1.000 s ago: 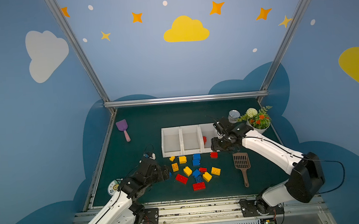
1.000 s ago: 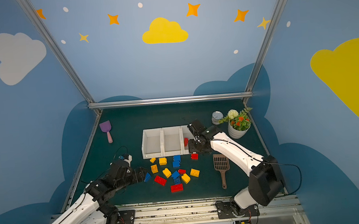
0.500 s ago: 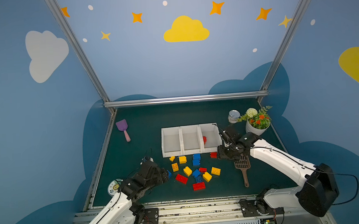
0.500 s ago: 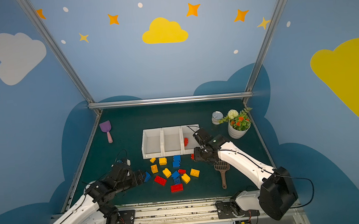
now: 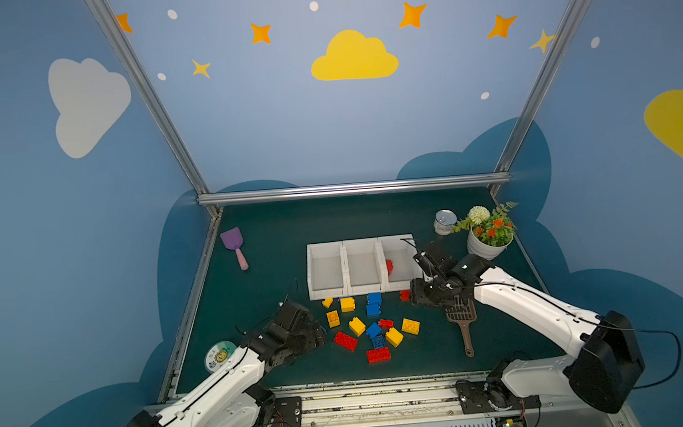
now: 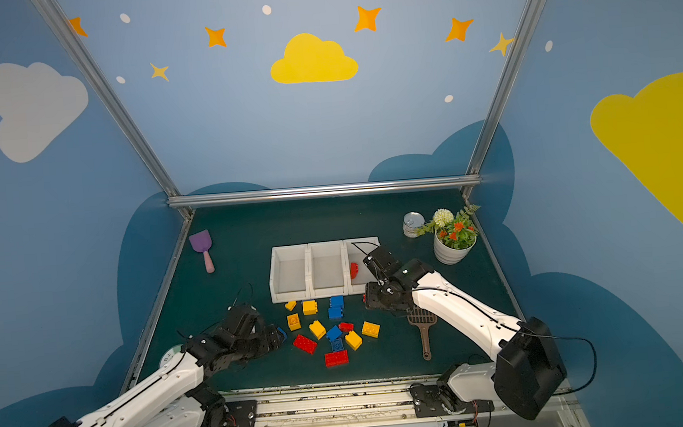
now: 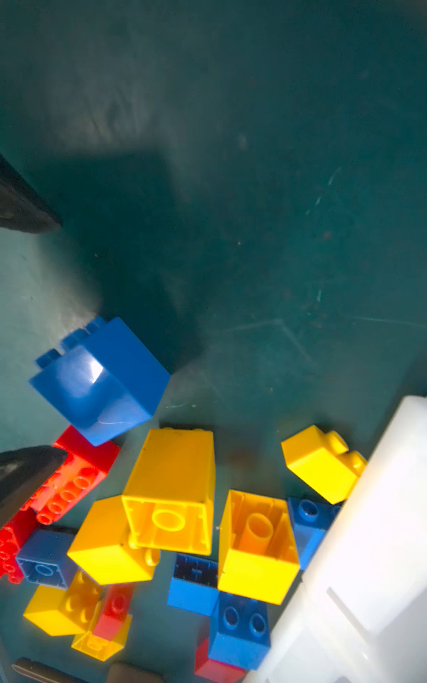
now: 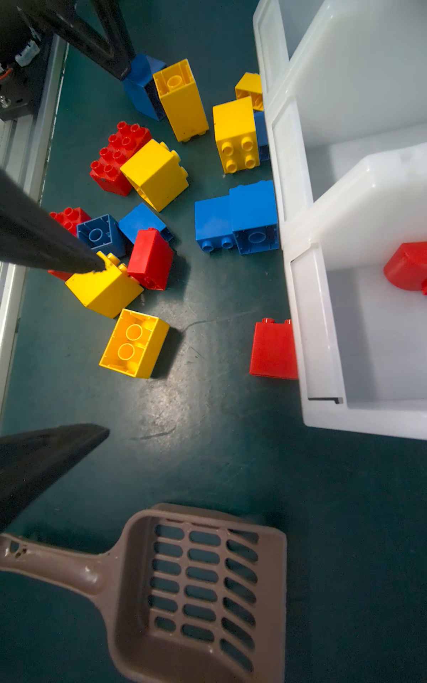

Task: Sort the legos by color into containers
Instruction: 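Grasp a large blue brick with the left gripper while the right gripper hovers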

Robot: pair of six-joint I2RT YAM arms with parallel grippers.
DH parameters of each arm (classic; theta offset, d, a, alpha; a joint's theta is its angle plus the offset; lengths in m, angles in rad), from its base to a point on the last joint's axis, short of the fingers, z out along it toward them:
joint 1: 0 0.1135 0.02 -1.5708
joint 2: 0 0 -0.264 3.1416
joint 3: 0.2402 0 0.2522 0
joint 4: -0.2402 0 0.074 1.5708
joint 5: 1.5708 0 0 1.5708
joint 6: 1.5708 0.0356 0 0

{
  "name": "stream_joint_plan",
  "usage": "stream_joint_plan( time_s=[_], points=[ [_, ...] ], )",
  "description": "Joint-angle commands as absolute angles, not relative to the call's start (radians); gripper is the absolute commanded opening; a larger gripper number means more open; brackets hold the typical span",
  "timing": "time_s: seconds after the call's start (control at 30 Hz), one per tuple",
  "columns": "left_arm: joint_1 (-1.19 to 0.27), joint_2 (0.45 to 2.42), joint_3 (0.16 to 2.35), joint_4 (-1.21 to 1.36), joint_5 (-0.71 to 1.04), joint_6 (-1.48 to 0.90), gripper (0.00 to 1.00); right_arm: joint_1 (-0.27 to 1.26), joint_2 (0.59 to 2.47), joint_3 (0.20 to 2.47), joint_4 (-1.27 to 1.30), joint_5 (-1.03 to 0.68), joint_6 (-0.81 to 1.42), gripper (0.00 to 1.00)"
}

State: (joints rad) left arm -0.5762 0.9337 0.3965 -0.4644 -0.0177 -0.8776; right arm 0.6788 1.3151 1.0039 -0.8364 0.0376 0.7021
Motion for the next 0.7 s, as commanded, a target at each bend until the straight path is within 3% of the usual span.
stream_joint_plan(
  time_s=[0.0, 0.67],
  points=[
    [-0.58, 0.968, 0.431, -0.43, -0.008, -0.905, 0.89, 0.687, 1.306, 0.991, -0.846, 0.051, 0.711, 0.65],
    [-0.605, 1.179, 0.53, -0.418, -0.05, -0.94, 0.87, 0.69, 1.308, 0.986, -0.838, 0.045, 0.719, 0.65]
  ],
)
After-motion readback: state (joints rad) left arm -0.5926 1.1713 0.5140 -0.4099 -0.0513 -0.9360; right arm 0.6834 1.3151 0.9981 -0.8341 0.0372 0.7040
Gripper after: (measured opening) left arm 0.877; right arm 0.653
